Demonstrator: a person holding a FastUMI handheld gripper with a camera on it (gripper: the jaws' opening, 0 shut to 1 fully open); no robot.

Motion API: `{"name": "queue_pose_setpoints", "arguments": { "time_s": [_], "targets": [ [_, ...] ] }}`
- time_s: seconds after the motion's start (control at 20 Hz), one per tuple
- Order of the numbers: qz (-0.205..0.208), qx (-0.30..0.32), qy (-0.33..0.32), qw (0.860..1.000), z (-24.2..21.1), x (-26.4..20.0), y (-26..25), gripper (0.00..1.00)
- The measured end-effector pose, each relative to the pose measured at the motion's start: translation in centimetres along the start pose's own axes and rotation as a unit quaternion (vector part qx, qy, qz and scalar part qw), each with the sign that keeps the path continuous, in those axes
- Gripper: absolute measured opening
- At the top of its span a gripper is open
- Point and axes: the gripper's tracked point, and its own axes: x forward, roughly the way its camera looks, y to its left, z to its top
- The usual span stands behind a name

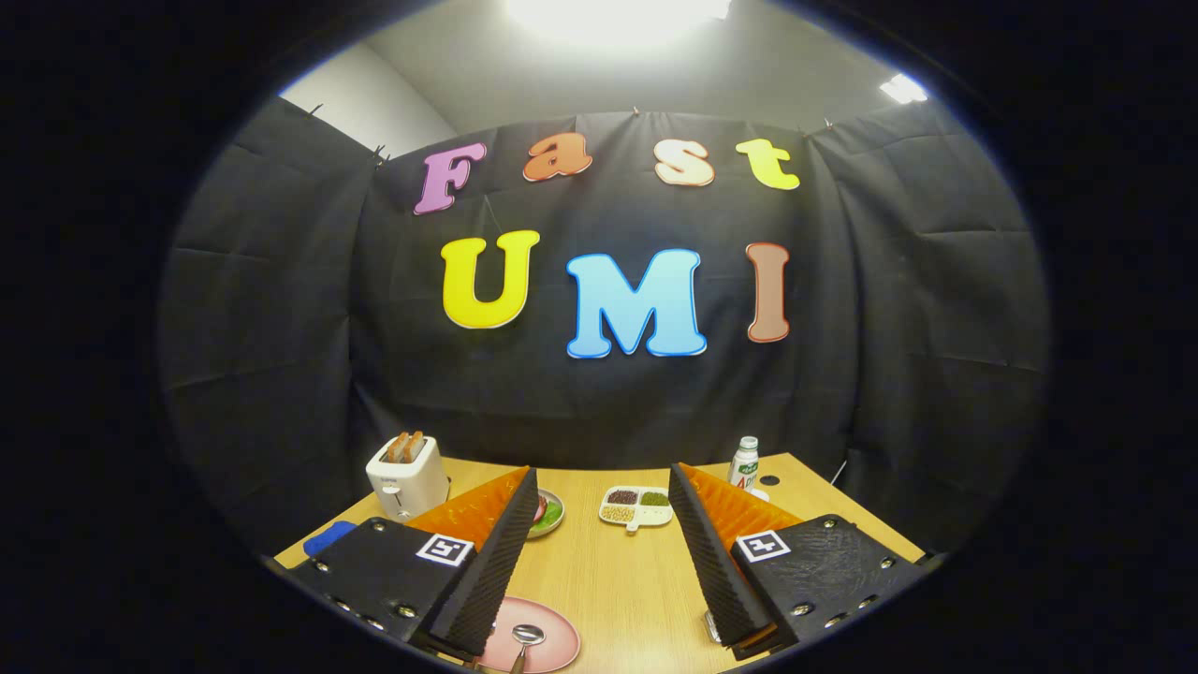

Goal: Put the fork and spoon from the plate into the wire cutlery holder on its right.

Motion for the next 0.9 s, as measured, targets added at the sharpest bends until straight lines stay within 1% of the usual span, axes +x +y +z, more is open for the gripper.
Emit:
{"name": "queue_pose_setpoints", "arguments": {
  "time_s": [0.1,0.2,0.3,0.55,0.65,0.75,0.8,0.9],
  "targets": [
    [0.018,-0.004,0.052,0.998,-3.2,0.5,1.0,0.87],
    [0.037,-0.008,0.112,0.993,-6.7,0.9,2.1,0.87],
    [0.054,-0.009,0.156,0.986,-9.5,1.1,3.1,0.87],
    [0.093,-0.017,0.259,0.961,-16.3,0.8,5.6,0.85],
    [0.109,-0.017,0.312,0.944,-19.5,0.3,6.8,0.78],
    [0.125,-0.01,0.366,0.922,-22.7,-0.4,8.0,0.76],
    [0.131,-0.005,0.388,0.912,-24.0,-0.8,8.5,0.65],
    [0.134,-0.013,0.429,0.893,-26.3,-1.4,8.7,0.65]
  ]
}}
